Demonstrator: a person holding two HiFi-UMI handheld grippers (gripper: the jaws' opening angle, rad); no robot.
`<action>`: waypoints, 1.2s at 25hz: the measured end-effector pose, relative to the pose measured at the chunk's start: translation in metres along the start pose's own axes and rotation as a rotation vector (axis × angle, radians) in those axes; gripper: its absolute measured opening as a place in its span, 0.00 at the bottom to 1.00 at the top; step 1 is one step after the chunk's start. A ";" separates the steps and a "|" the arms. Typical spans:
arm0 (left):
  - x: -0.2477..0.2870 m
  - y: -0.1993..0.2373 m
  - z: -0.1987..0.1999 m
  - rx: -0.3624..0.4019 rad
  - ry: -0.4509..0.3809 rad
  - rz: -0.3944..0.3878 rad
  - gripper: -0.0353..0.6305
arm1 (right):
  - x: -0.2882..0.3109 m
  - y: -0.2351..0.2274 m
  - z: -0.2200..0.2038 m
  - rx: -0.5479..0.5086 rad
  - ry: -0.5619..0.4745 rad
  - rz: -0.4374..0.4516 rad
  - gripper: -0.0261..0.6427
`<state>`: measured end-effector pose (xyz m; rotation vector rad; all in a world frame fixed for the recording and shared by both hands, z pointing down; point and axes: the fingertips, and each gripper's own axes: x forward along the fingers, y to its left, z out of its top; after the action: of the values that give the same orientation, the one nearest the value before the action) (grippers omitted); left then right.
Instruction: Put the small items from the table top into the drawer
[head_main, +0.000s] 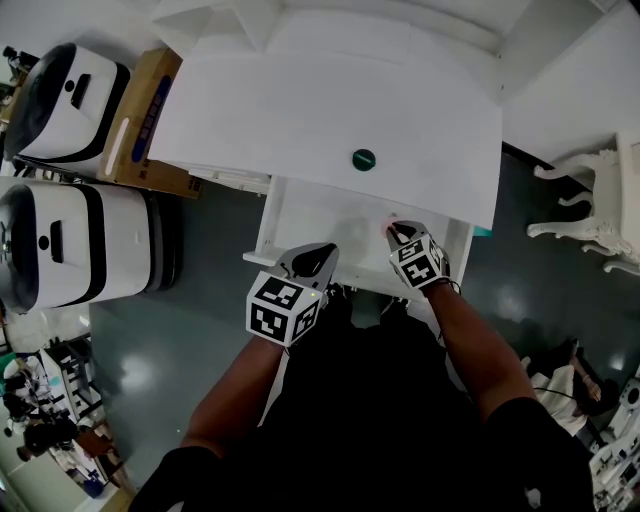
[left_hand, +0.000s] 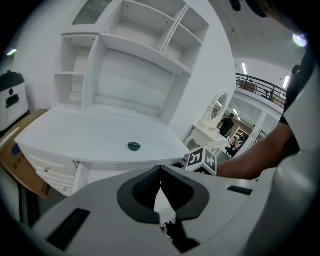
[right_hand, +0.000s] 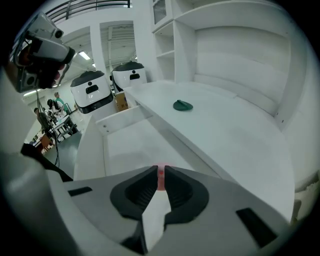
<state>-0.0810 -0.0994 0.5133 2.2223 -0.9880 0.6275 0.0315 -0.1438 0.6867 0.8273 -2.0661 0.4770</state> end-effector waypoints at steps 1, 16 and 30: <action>-0.001 0.001 -0.002 -0.002 0.003 0.004 0.06 | 0.006 0.002 -0.002 -0.006 0.005 0.004 0.12; -0.016 0.026 -0.018 -0.050 0.021 0.064 0.06 | 0.070 0.020 -0.048 -0.109 0.185 0.069 0.12; -0.023 0.035 -0.023 -0.058 0.019 0.087 0.06 | 0.082 0.028 -0.063 -0.084 0.241 0.127 0.13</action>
<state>-0.1264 -0.0909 0.5264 2.1283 -1.0843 0.6490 0.0119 -0.1182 0.7885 0.5625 -1.9076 0.5289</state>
